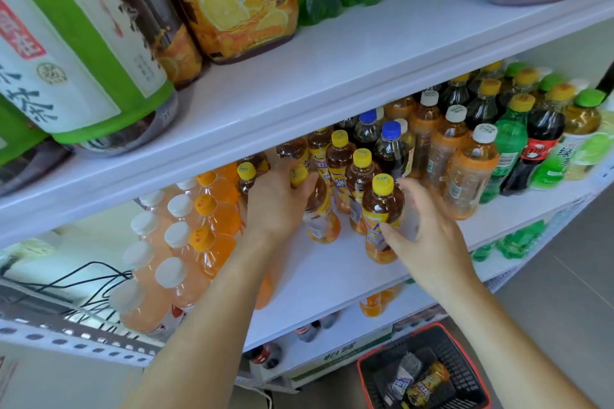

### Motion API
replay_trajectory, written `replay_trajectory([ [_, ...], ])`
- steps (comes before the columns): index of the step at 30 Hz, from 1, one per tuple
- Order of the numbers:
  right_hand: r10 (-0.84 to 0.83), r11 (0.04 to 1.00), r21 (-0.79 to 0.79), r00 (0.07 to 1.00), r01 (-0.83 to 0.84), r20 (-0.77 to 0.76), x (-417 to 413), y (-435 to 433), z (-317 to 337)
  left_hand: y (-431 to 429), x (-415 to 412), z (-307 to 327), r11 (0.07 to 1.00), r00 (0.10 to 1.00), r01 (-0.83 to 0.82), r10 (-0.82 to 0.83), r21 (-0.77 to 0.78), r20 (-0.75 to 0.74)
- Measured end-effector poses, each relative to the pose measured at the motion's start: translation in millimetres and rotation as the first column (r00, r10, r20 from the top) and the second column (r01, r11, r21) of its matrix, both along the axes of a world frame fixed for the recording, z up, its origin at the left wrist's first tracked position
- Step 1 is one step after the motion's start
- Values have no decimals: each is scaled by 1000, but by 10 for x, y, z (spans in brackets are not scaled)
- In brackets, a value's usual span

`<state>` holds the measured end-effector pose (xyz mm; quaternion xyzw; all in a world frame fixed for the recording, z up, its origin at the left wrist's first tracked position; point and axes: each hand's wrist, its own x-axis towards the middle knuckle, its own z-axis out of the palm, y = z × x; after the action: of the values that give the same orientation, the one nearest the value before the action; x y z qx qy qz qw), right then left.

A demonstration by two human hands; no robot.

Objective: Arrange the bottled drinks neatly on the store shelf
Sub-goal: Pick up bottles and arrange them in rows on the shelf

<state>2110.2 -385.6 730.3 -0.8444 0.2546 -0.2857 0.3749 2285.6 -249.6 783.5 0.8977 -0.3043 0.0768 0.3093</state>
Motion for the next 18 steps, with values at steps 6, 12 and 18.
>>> replay_trajectory([
  [6, 44, 985, -159, 990, -66, -135, 261, -83, 13, -394, 462, -234, 991, 996, -51, 59, 123, -64],
  [12, 51, 982, -179, 995, -66, -89, 276, -109, -68, -606, 667, -309, 994, 985, -23, 41, 108, -169],
  [18, 54, 982, -178, 996, -65, -71, 273, -117, -106, -583, 588, -190, 979, 984, 17, 20, 205, -176],
])
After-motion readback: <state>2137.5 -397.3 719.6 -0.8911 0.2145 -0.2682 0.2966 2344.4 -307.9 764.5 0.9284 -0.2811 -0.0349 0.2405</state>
